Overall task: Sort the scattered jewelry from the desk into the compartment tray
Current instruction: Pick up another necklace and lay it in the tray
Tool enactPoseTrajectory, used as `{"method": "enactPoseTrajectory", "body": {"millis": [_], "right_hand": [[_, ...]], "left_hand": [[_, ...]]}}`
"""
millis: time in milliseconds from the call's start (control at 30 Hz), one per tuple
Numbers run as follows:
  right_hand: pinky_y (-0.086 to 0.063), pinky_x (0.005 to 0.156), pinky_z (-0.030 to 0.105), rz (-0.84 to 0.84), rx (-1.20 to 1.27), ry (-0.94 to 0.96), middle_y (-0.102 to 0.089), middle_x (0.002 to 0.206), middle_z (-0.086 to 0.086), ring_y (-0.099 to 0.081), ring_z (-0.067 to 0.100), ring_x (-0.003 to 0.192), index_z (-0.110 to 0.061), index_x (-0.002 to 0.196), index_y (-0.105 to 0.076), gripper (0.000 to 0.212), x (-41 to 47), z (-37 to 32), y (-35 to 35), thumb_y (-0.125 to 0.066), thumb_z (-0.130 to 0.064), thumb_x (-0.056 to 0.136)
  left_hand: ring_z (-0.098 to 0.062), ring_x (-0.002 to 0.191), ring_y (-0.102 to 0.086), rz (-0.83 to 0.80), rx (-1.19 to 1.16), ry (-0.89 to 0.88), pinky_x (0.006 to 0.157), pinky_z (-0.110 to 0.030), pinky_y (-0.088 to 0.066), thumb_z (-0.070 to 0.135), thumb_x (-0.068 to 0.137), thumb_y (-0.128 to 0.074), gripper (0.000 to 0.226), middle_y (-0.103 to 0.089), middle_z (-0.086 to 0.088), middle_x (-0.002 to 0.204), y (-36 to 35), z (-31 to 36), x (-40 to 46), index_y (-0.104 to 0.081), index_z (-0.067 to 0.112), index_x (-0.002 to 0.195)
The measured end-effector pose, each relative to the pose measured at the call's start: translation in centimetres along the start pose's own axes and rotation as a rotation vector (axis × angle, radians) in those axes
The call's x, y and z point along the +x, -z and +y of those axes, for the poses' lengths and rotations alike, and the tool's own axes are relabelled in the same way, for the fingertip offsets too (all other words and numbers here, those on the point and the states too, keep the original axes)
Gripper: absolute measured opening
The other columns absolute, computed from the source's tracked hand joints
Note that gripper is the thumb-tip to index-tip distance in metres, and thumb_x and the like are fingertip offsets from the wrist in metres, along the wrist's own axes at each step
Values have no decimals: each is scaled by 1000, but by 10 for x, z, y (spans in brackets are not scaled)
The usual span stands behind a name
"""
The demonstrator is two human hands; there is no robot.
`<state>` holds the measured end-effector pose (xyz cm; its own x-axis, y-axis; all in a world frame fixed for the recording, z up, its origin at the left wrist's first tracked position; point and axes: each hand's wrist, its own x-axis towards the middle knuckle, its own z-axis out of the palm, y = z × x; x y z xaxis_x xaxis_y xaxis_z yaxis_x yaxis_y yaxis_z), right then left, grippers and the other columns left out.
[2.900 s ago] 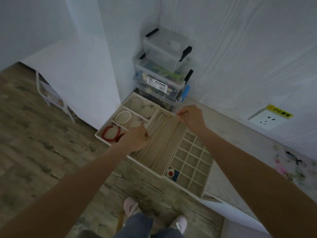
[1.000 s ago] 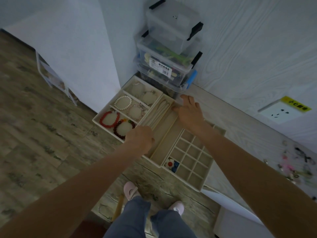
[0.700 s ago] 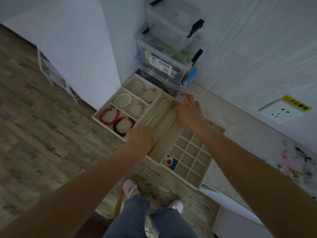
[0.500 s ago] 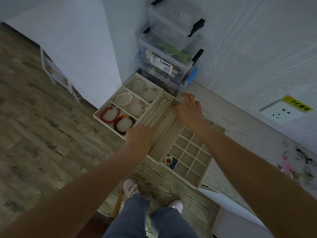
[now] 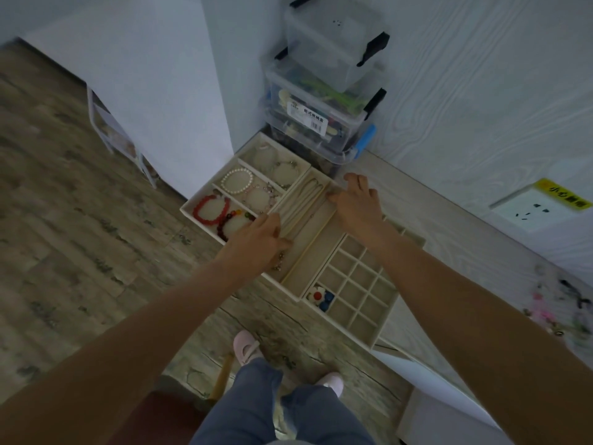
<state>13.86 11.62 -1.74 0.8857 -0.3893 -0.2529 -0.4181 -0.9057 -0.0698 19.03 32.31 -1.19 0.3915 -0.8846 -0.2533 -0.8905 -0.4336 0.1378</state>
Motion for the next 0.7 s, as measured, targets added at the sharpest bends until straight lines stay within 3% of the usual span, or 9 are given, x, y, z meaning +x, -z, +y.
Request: {"method": "enactPoseTrajectory", "body": {"millis": [100,233,400,700], "right_hand": [[-22,110,44,-4,68,-44,-15,153,13,-12,29,139,-15,130,-53,34,1,-3,0,-41,-21,98],[-25,106,44,-6,9,-21,-16,151,15,-14,31,138,-20,132,-52,40,-1,-3,-1,-45,-11,94],[-25,106,43,-7,-4,-25,-15,151,16,-14,32,138,-21,134,-50,46,-3,-5,3,-45,-6,91],[-26,106,43,-10,-3,-27,-17,150,15,-15,32,137,-23,135,-49,44,-4,-2,0,-46,-11,93]], "left_hand": [[-20,113,-35,-8,110,3,92,-29,-34,29,90,-55,45,-34,-4,118,0,8,6,-47,30,134],[-26,123,-30,-45,210,48,103,-36,-29,31,91,-52,49,-29,-9,131,-1,12,13,-40,29,138],[-32,130,-23,-90,353,52,106,-40,-27,17,93,-48,54,-21,-14,141,0,12,14,-31,27,143],[-32,129,-24,-64,340,-20,104,-42,-27,25,93,-46,48,-24,-14,140,0,11,11,-35,26,140]]}}
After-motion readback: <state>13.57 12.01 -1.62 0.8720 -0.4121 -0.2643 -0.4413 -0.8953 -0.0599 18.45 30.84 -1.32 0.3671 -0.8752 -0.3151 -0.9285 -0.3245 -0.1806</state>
